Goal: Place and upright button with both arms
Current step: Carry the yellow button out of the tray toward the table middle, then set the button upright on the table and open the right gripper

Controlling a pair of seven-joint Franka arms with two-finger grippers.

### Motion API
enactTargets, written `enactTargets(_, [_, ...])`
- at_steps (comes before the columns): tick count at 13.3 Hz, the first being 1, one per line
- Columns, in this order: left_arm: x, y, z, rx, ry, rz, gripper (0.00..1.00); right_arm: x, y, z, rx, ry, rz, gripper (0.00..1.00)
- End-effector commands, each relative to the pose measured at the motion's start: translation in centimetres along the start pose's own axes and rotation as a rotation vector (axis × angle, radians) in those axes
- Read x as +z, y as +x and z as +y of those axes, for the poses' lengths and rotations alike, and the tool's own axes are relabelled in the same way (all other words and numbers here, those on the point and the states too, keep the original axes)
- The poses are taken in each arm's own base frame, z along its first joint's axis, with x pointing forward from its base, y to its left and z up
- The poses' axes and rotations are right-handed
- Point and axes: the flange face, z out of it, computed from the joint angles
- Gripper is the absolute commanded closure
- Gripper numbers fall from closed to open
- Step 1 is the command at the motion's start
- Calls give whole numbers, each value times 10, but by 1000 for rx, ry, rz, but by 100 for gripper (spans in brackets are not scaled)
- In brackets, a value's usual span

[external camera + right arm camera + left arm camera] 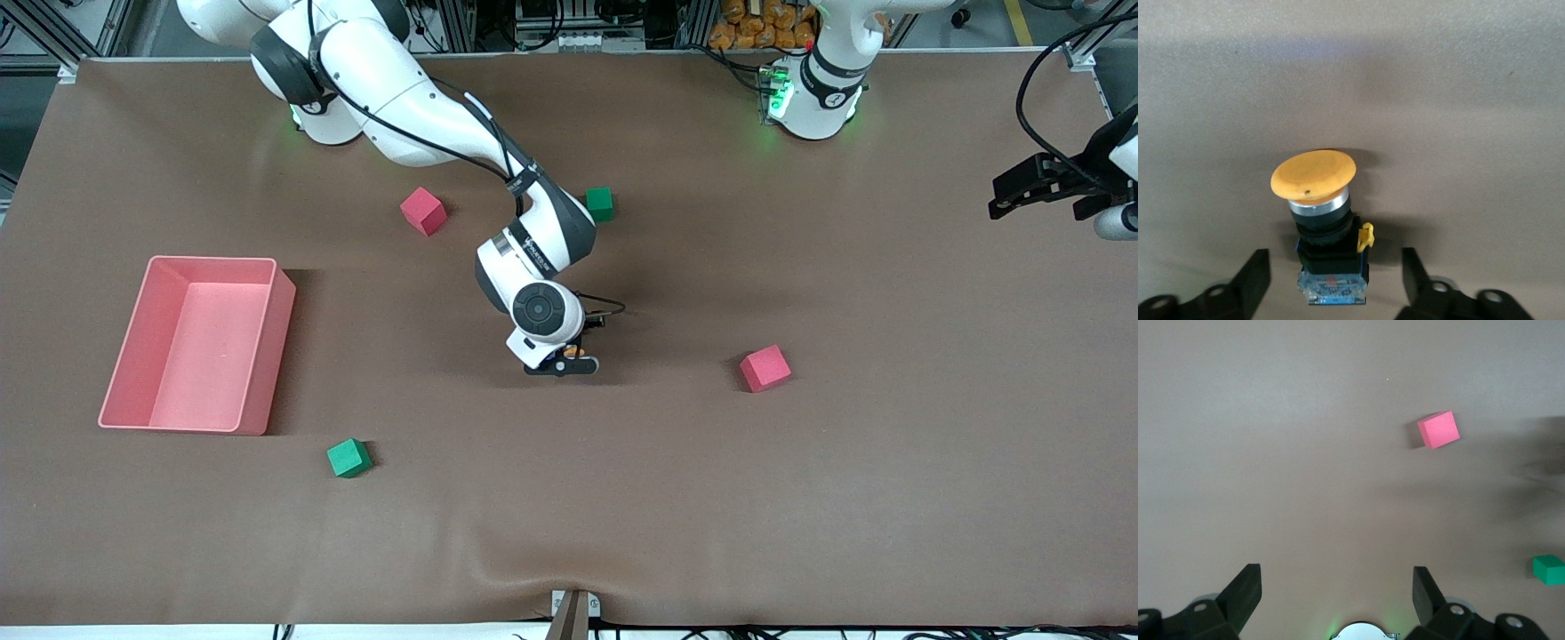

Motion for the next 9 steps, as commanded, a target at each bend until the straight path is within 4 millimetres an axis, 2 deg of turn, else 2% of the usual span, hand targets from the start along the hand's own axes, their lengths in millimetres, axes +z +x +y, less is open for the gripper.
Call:
enactTargets(1, [1,1,15,7,-1,-4,0,-40,-1,-4,1,6,24,0])
enactTargets(4, [2,3,18,11,-2,-6,0,-109,-3,13,17,19,7,0])
enactTargets(5, [7,6,19,12,-2,-15,0,-141,2,30,29,27,14,0])
enactTargets(7, [8,7,21,15,-2,-16,0,-223,14,75,45,94,88,0])
enactTargets(8, [9,8,23,17,-1,-18,0,-257,24,111,51,120,123,0])
enactTargets(9, [17,13,33,26,-1,-30,0,-287,33,149,55,135,144,0])
